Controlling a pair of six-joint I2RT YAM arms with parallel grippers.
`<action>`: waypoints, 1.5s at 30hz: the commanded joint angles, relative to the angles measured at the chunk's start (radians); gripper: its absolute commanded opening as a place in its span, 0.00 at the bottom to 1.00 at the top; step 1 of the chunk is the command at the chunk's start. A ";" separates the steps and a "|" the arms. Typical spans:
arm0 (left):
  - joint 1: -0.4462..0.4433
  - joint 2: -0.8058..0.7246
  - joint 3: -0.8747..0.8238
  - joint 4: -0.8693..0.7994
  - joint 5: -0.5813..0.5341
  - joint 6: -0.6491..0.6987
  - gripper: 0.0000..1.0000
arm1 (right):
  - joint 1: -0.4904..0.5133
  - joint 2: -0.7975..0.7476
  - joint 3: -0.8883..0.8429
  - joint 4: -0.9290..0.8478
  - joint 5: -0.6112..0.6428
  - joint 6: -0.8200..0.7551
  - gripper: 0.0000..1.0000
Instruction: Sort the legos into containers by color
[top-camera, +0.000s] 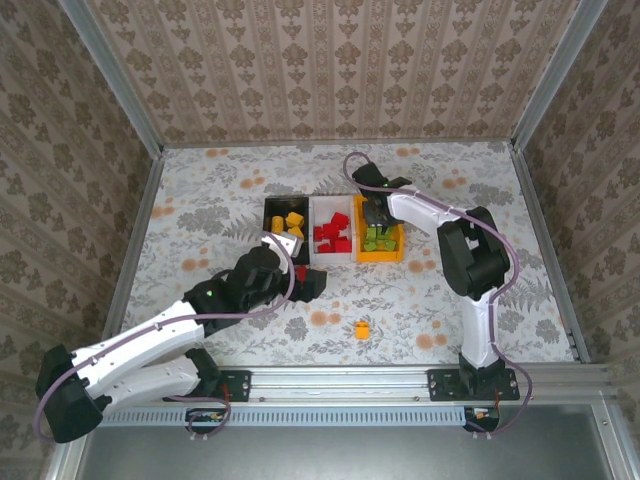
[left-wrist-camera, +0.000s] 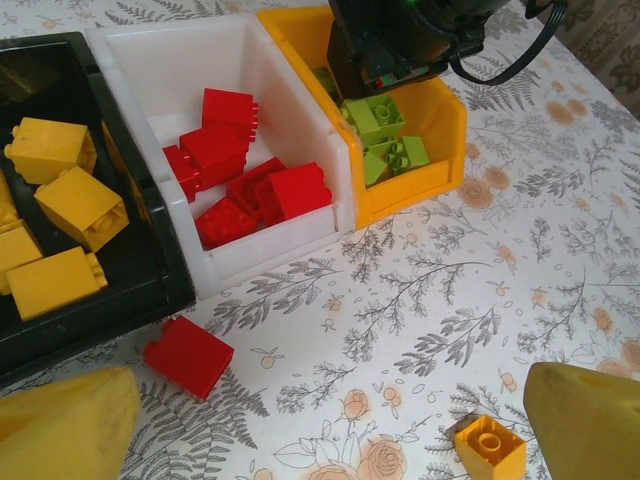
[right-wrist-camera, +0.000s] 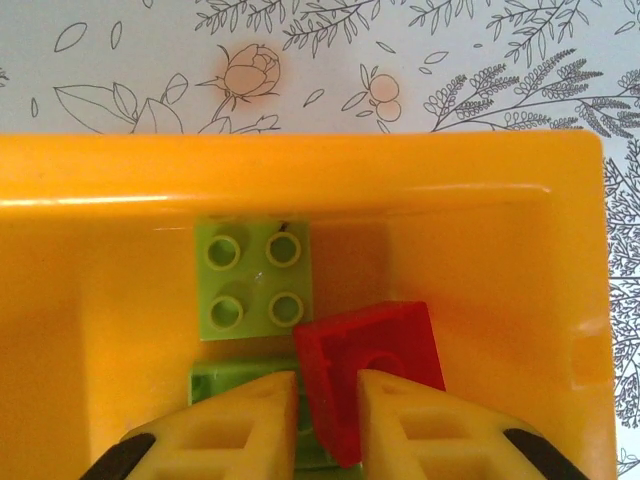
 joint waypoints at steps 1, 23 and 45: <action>0.006 -0.022 -0.016 -0.023 -0.017 -0.027 1.00 | 0.006 0.034 0.021 -0.042 0.051 -0.016 0.22; 0.013 -0.058 -0.036 -0.053 -0.023 -0.045 1.00 | 0.029 -0.093 -0.001 0.053 0.038 -0.072 0.00; 0.032 -0.240 -0.103 -0.177 -0.145 -0.102 1.00 | 0.254 -0.122 0.041 0.085 -0.112 -0.067 0.23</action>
